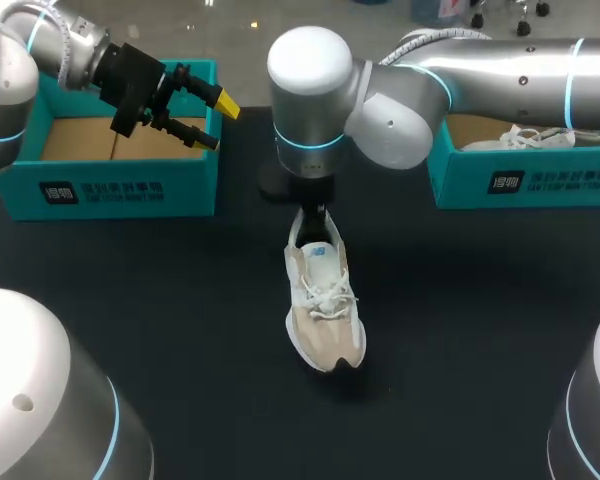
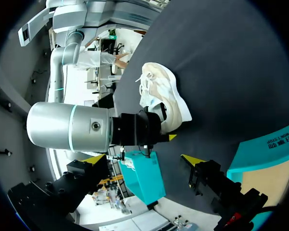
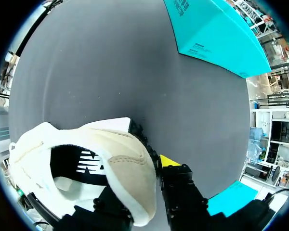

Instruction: Take the shoe out of the shoebox, open the shoe tongue, remove and reinsert the insole, then place the shoe into the shoebox

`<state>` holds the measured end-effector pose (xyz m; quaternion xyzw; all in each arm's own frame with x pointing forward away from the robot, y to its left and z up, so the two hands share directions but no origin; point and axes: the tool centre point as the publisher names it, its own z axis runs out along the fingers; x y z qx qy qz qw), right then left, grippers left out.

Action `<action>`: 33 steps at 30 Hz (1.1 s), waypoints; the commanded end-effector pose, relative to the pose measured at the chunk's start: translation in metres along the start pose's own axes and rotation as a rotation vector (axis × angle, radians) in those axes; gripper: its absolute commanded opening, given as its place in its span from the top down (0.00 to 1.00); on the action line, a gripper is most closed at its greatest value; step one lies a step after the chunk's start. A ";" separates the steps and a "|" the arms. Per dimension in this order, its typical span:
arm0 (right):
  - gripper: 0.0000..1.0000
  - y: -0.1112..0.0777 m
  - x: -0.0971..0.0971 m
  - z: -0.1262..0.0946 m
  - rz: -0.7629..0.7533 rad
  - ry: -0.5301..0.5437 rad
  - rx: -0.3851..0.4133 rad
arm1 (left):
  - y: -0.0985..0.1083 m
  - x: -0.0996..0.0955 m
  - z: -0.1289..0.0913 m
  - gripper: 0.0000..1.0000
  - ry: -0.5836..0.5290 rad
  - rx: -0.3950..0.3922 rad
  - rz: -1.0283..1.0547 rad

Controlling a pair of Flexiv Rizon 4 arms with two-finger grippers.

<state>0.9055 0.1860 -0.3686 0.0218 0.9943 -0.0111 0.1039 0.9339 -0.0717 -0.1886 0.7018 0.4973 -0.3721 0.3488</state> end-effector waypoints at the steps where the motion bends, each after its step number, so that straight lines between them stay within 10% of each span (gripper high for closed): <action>1: 1.00 -0.013 -0.001 -0.050 -0.035 0.056 0.001 | 0.000 0.000 0.000 0.00 0.002 0.001 0.001; 18: 1.00 -0.013 -0.038 -0.183 -0.006 0.045 -0.013 | 0.000 0.000 0.000 0.00 0.002 0.001 0.001; 33: 1.00 -0.012 -0.066 -0.227 0.069 0.003 -0.034 | 0.000 0.000 0.000 0.00 0.002 0.001 0.001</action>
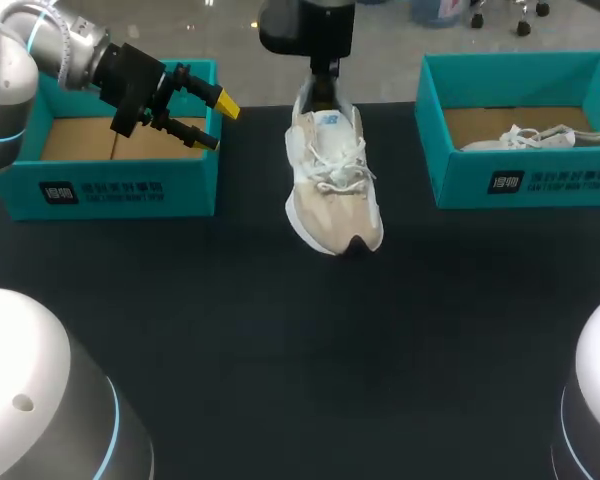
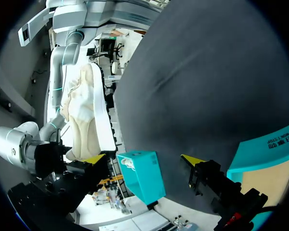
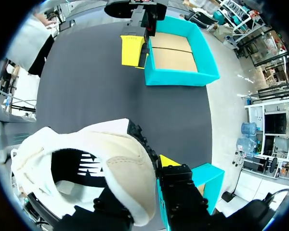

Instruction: Take the shoe out of the shoebox, open the shoe tongue, remove and reinsert the insole, then place the shoe into the shoebox

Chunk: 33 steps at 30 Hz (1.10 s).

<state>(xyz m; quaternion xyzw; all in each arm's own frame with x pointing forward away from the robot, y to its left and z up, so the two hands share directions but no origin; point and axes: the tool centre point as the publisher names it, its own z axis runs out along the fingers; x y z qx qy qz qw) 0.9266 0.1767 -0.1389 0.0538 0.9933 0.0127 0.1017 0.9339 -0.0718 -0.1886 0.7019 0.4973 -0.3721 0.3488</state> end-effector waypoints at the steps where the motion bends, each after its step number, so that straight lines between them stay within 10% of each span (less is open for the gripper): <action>1: 1.00 0.001 0.002 -0.007 0.001 -0.003 0.006 | 0.000 0.000 0.000 0.00 0.002 0.001 0.000; 11: 1.00 0.001 0.002 -0.007 0.001 -0.003 0.006 | 0.000 0.000 0.000 0.00 0.002 0.001 0.000; 20: 1.00 -0.085 -0.067 0.008 -0.060 -0.001 -0.028 | 0.000 0.000 0.000 0.00 0.002 0.001 0.000; 33: 1.00 -0.130 -0.110 0.001 -0.131 -0.054 0.060 | 0.000 0.000 0.000 0.00 0.002 0.001 0.000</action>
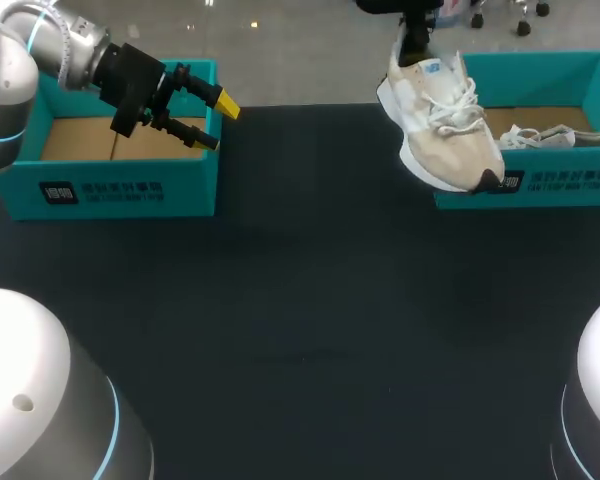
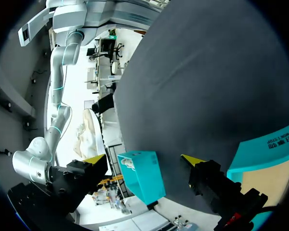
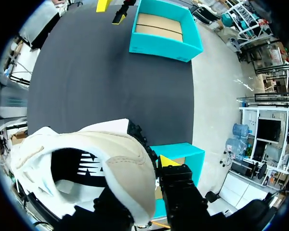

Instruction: Take the shoe out of the shoebox, open the shoe tongue, remove and reinsert the insole, then place the shoe into the shoebox

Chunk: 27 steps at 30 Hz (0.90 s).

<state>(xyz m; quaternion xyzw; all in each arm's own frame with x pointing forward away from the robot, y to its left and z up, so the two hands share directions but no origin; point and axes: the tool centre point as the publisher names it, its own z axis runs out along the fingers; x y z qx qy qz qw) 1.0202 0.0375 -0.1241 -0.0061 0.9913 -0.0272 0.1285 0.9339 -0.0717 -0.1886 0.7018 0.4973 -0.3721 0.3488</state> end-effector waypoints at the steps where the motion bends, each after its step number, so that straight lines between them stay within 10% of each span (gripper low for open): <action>1: 1.00 -0.002 0.000 -0.001 -0.003 0.002 -0.004 | 0.000 0.000 0.000 0.00 0.002 0.001 0.001; 12: 1.00 -0.002 0.000 -0.001 -0.003 0.002 -0.004 | 0.000 0.000 0.000 0.00 0.002 0.001 0.001; 27: 1.00 -0.102 -0.055 0.028 -0.163 -0.013 0.058 | 0.000 0.000 0.000 0.00 0.002 0.001 0.001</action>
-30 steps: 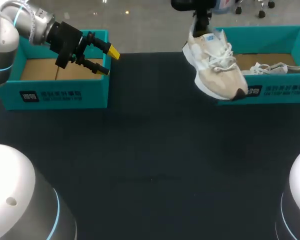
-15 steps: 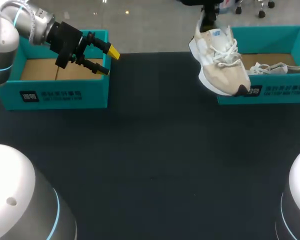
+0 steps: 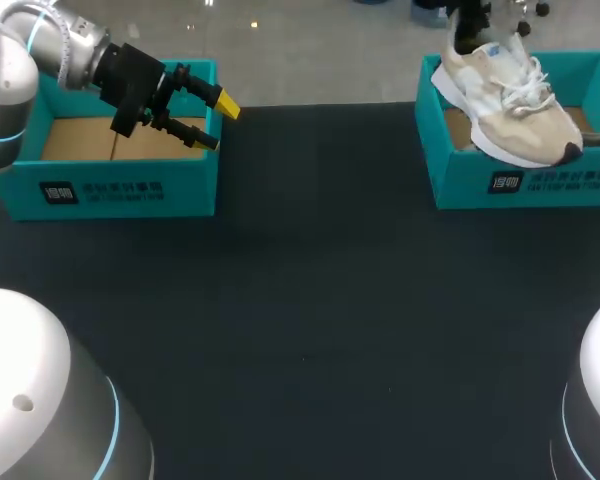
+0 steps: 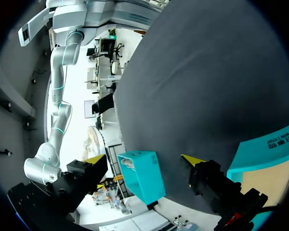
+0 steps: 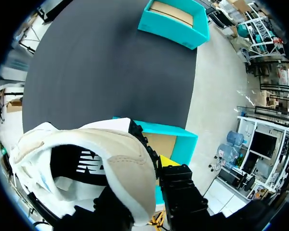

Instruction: Take the shoe out of the shoebox, open the shoe tongue, remove and reinsert the insole, then place the shoe into the shoebox

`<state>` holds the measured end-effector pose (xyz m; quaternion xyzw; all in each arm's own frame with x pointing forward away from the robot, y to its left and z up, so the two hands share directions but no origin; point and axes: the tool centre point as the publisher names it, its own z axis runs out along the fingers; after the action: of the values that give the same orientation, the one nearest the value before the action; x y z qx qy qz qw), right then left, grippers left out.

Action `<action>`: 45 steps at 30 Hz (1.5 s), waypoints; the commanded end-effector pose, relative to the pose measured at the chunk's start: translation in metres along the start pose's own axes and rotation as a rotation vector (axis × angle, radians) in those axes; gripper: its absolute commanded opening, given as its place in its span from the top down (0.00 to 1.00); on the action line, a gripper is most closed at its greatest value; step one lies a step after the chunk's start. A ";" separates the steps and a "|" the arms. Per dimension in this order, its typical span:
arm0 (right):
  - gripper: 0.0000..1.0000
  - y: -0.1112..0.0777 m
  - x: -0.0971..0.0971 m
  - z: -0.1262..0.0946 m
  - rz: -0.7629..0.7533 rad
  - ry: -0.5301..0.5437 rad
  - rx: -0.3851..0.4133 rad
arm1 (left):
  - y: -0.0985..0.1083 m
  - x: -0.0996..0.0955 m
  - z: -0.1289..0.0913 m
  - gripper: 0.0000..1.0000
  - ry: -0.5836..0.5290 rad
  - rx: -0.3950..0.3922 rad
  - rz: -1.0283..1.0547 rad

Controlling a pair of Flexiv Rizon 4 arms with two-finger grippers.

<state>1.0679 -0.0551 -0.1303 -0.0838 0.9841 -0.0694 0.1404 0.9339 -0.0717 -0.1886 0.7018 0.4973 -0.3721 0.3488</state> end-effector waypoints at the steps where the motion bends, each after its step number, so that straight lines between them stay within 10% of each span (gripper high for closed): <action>1: 1.00 -0.025 -0.016 0.013 0.033 0.029 0.001 | 0.000 0.000 0.000 0.00 0.002 0.001 0.001; 12: 1.00 -0.096 -0.036 0.029 0.149 0.020 0.139 | 0.000 0.000 0.000 0.00 0.002 0.001 0.001; 29: 1.00 -0.096 -0.036 0.029 0.149 0.020 0.139 | 0.000 0.000 0.000 0.00 0.002 0.001 0.001; 45: 1.00 -0.176 -0.050 0.064 0.199 0.030 0.175 | 0.000 0.000 0.000 0.00 0.002 0.001 0.001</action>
<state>1.1527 -0.2162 -0.1478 0.0312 0.9792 -0.1430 0.1403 0.9339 -0.0717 -0.1886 0.7018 0.4974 -0.3721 0.3488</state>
